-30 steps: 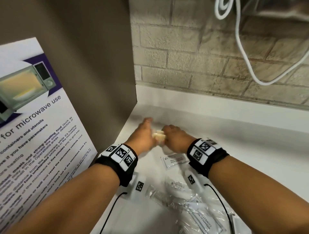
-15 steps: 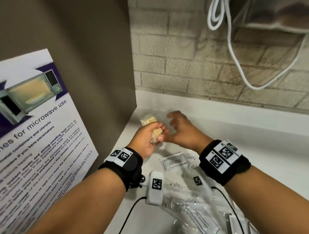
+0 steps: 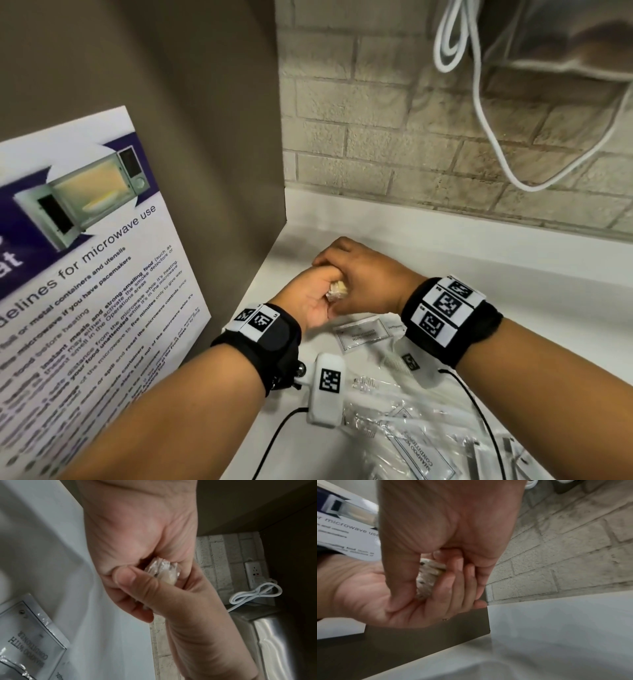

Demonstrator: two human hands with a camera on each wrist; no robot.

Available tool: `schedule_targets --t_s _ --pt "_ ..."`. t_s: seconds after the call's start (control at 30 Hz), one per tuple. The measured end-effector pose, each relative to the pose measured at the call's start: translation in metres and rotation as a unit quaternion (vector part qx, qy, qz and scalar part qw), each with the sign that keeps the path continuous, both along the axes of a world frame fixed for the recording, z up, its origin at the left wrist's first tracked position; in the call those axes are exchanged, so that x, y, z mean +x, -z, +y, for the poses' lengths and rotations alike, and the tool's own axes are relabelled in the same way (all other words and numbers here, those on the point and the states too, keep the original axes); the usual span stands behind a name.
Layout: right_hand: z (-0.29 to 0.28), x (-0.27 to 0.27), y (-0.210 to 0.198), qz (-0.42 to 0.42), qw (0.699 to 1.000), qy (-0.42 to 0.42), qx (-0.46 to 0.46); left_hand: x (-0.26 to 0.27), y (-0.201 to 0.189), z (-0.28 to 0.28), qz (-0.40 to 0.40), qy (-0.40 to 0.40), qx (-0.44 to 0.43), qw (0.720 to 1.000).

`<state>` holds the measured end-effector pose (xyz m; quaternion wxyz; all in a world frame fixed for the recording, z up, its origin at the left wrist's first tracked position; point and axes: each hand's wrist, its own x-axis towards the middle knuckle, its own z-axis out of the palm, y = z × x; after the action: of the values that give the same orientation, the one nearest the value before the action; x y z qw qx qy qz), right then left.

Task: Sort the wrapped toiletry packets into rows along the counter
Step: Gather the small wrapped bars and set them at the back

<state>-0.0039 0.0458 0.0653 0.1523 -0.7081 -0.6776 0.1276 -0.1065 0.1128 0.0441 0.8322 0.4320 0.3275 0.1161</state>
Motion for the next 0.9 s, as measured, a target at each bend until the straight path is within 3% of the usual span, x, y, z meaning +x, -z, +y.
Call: schedule_targets --t_s 0.23,0.43,0.5,0.6,0.67,0.73,0.77,0.9 --pt "0.004 0.001 0.001 -0.015 0.999 0.031 0.003 0.005 0.005 0.004 0.009 -0.002 0.011 1.000" --pt "0.008 0.004 0.015 -0.083 0.994 0.058 -0.033 0.007 0.009 0.006 0.068 -0.013 0.147 0.987" --pt "0.006 0.003 0.013 -0.014 0.995 0.068 -0.066 0.006 0.012 0.008 0.072 -0.016 0.149 0.986" --pt "0.007 0.012 0.007 0.163 0.966 0.194 -0.045 0.005 0.017 0.022 0.070 -0.036 0.137 0.987" --pt "0.009 0.023 0.007 0.302 0.903 0.303 -0.030 0.006 0.019 0.031 0.069 -0.059 0.124 0.988" --pt "0.013 0.022 0.007 0.451 0.823 0.342 -0.041 0.009 0.018 0.036 0.064 -0.061 0.122 0.989" --pt "0.017 0.021 0.005 0.477 0.806 0.346 -0.047 0.013 0.017 0.038 0.060 -0.053 0.129 0.988" --pt "0.038 0.016 0.005 0.464 0.803 0.373 -0.034 0.028 0.017 0.048 0.086 -0.005 0.186 0.979"
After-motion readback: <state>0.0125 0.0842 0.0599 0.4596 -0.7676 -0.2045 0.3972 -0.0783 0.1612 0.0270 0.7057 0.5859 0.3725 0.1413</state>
